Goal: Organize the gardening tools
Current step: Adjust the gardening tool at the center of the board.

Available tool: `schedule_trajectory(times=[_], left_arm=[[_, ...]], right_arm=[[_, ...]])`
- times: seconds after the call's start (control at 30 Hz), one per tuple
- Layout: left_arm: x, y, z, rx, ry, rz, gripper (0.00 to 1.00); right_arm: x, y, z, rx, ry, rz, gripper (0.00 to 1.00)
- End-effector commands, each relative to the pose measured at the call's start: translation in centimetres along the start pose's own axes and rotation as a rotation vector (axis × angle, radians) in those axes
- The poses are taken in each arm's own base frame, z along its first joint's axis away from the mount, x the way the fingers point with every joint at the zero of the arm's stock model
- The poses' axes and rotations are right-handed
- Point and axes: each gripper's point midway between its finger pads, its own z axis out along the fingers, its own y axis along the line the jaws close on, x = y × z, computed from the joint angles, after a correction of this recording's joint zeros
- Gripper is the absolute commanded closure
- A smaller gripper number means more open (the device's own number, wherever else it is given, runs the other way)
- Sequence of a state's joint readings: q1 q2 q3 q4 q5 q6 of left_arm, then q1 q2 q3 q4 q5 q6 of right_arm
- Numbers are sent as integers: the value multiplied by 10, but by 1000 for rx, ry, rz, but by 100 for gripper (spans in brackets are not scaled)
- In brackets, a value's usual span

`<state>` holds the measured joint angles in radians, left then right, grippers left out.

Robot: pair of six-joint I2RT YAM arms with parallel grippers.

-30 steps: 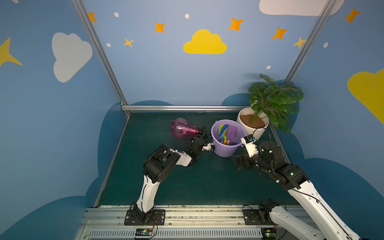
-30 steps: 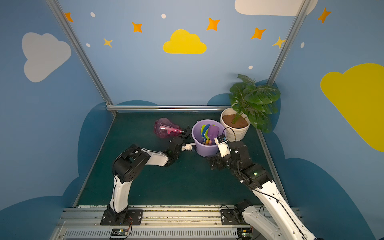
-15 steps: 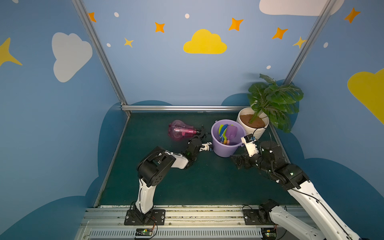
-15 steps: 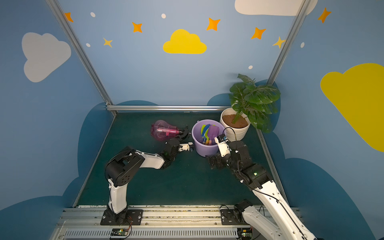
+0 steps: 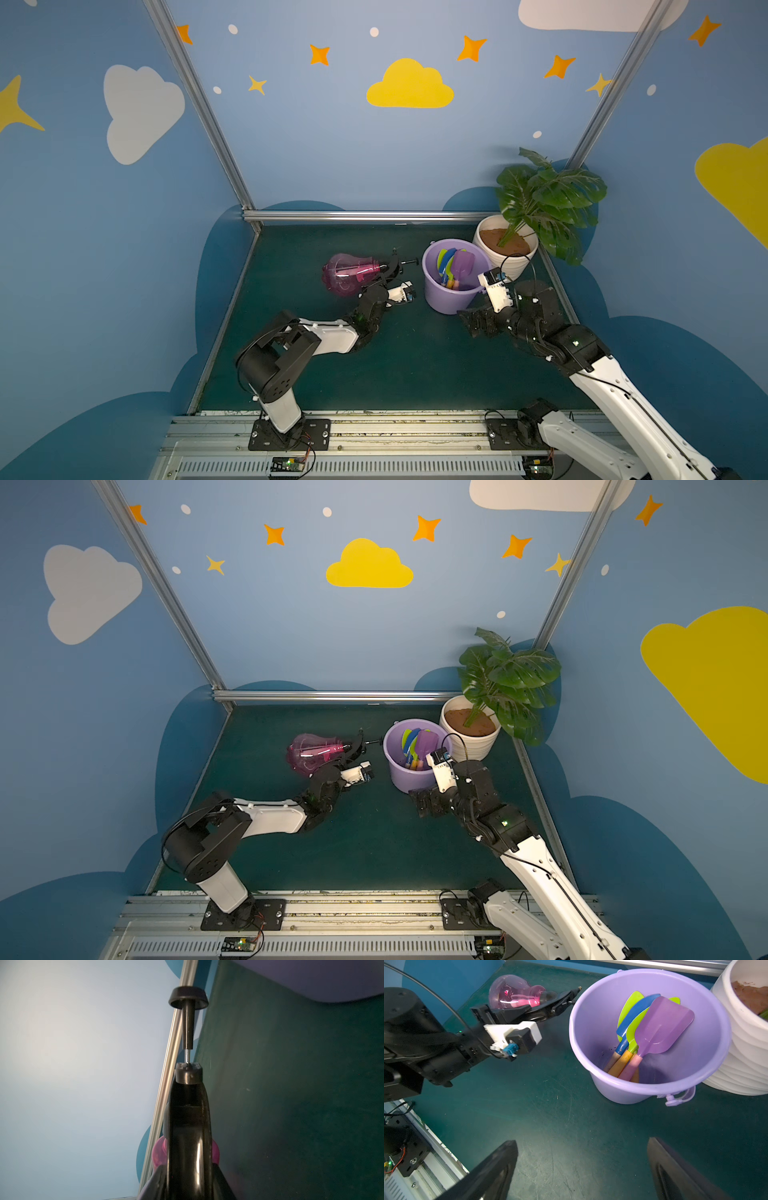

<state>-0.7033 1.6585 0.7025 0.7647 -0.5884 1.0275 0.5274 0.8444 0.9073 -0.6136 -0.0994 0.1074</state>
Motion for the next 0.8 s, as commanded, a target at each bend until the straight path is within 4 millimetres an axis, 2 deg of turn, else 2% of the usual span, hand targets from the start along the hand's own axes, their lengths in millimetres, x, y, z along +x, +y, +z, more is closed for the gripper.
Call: schedule_trajectory(times=[0.0, 0.27, 0.4, 0.53, 0.77], left_arm=[[-25, 54, -21, -121, -116, -234, 98], [-28, 98, -58, -163, -253, -536, 98], [-12, 112, -75, -156, -325, -793, 98], [6, 119, -87, -162, -377, -1000, 98], [25, 123, -101, -195, -457, -1201, 97]], right_arm=[[-3, 4, 1, -17, -17, 5, 2], [-3, 3, 3, -17, -28, 14, 2], [-2, 3, 5, -20, -28, 19, 2], [-1, 3, 6, -22, -27, 21, 2], [-1, 6, 9, -37, -18, 21, 2]])
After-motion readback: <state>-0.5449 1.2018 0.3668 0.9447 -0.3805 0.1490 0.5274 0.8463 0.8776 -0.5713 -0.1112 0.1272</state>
